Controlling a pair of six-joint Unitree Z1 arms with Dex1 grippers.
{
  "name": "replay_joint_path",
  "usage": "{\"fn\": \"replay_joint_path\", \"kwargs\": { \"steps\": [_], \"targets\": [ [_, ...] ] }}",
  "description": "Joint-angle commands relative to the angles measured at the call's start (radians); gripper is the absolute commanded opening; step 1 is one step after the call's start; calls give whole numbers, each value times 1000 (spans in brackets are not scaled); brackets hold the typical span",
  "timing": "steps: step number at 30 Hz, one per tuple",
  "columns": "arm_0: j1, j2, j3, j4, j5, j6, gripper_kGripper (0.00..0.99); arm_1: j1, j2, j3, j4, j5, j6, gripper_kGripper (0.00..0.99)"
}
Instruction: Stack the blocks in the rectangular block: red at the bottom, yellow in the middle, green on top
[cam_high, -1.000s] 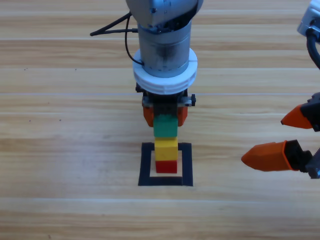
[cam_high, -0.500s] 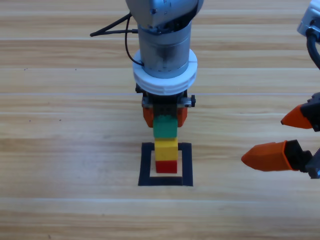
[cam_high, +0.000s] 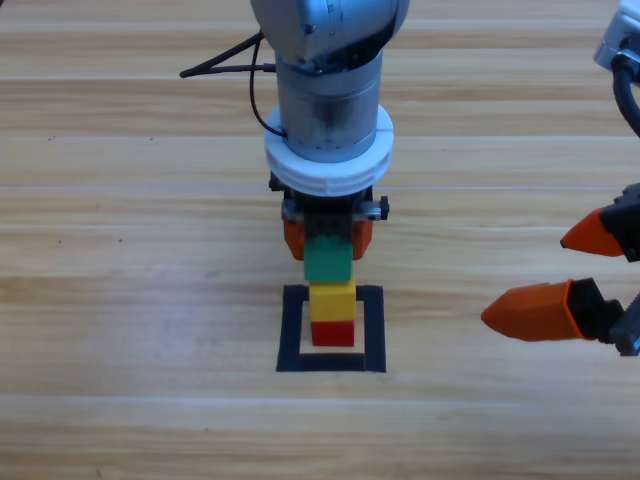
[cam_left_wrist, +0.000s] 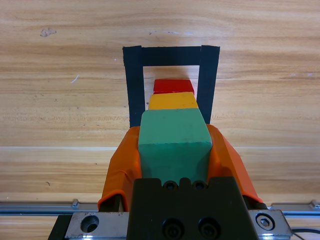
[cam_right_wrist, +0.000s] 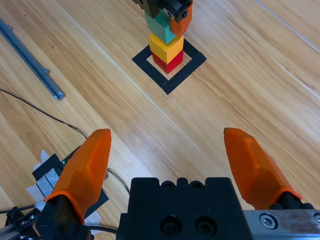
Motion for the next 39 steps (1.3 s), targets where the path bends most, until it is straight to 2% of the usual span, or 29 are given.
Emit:
{"fn": "replay_joint_path", "kwargs": {
  "steps": [1,32,34,36,39],
  "targets": [
    [-28,54,21,4,6,-17,26,19,55,30,-18,-2,4,990],
    [-31,78,12,4,6,-28,31,19,61,33,-24,-2,4,990],
    [-31,74,13,2,6,-28,83,19,61,33,-25,-2,4,990],
    [-31,69,4,4,6,-29,199,19,63,33,-25,-2,4,990],
    [-37,65,-5,4,4,-34,626,19,63,33,-25,-2,3,990]
  ]
}}
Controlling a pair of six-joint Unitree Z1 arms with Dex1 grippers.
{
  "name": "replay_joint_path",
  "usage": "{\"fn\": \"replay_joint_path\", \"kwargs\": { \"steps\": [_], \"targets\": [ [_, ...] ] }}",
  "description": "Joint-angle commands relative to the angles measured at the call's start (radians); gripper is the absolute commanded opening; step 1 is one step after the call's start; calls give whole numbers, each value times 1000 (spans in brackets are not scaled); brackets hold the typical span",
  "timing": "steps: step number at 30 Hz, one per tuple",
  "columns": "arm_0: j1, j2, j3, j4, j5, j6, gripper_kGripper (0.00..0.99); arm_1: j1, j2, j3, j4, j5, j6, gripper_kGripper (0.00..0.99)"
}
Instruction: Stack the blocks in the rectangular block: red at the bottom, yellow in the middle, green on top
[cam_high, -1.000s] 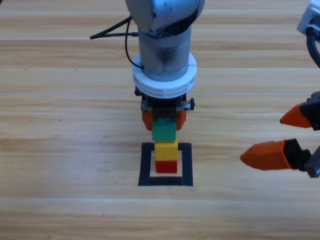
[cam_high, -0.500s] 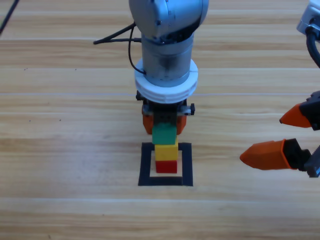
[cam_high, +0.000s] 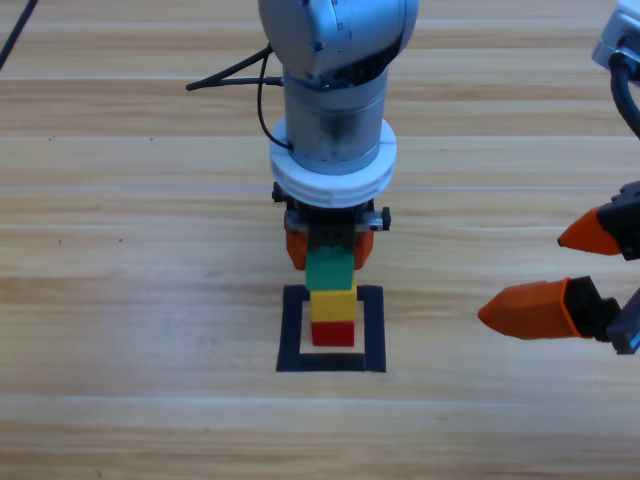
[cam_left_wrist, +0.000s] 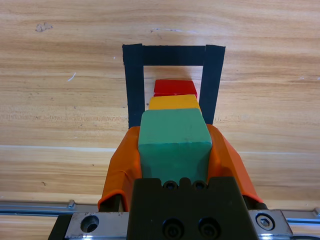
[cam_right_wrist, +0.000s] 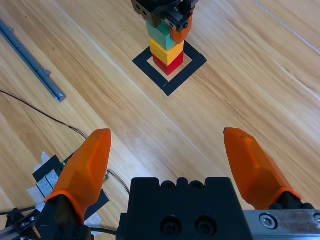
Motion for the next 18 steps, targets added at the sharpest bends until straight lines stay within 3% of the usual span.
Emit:
{"fn": "replay_joint_path", "kwargs": {
  "steps": [1,2,3,14,18],
  "targets": [
    [-35,38,-3,4,6,-15,828,19,61,32,-17,-2,3,990],
    [-35,35,0,4,6,-17,927,19,61,32,-17,-2,3,990],
    [-35,32,3,4,7,-15,950,19,61,32,-17,-2,3,990],
    [-37,-30,20,5,24,-15,979,19,28,38,-15,-3,9,990],
    [-111,-223,23,2,148,-31,969,19,18,38,-14,-45,10,990]
  ]
}}
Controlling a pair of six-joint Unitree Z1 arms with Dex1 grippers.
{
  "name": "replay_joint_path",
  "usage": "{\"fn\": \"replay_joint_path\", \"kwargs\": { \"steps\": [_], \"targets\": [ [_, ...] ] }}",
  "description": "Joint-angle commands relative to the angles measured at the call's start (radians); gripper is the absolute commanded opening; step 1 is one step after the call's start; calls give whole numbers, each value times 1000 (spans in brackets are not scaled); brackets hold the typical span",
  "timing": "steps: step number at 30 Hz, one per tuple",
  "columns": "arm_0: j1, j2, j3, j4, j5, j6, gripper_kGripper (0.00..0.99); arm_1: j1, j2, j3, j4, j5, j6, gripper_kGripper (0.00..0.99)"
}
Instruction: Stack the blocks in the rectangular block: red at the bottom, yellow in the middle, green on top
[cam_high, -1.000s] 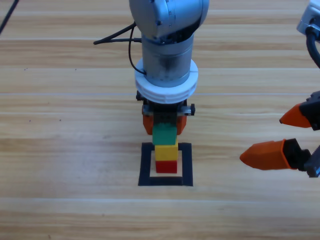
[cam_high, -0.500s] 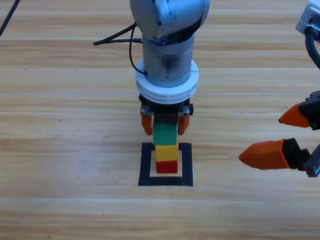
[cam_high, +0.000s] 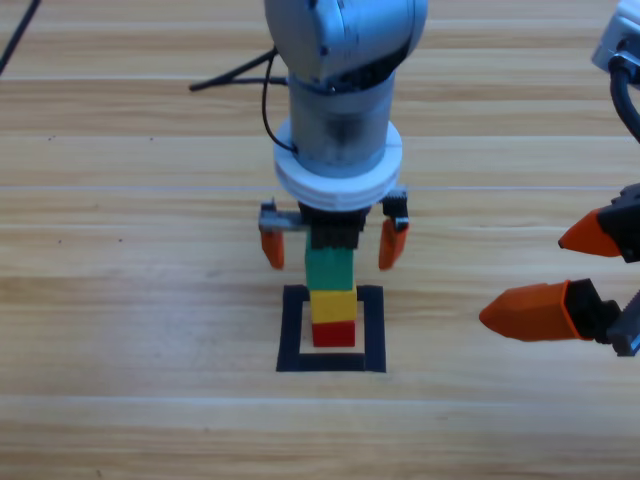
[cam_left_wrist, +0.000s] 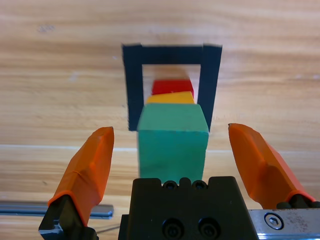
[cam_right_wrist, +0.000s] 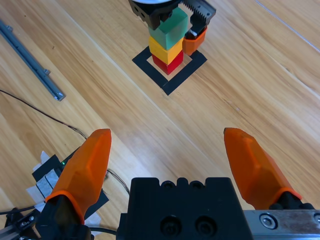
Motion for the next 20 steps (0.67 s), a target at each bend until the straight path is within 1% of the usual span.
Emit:
{"fn": "replay_joint_path", "kwargs": {
  "steps": [1,3,7,8,10,13,16,17,20],
  "targets": [
    [-111,-247,22,2,152,-21,965,19,17,33,-14,-57,10,990],
    [-141,-310,59,-1,197,-24,959,19,17,31,-14,-86,9,990],
    [-238,-400,159,-12,309,-72,959,19,17,31,-14,-100,9,990],
    [-266,-423,206,-16,338,-98,962,19,17,31,-16,-101,9,990],
    [-315,-502,370,-87,384,-133,973,19,17,28,-16,-101,9,990],
    [-361,-655,642,-262,425,-145,985,19,17,27,-22,-100,9,990],
    [-370,-781,861,-389,439,-141,990,19,19,24,-28,-86,7,990],
    [-370,-814,918,-424,442,-135,990,19,19,22,-30,-84,7,990],
    [-370,-867,1013,-470,447,-125,990,19,28,24,-31,-84,6,990]
  ]
}}
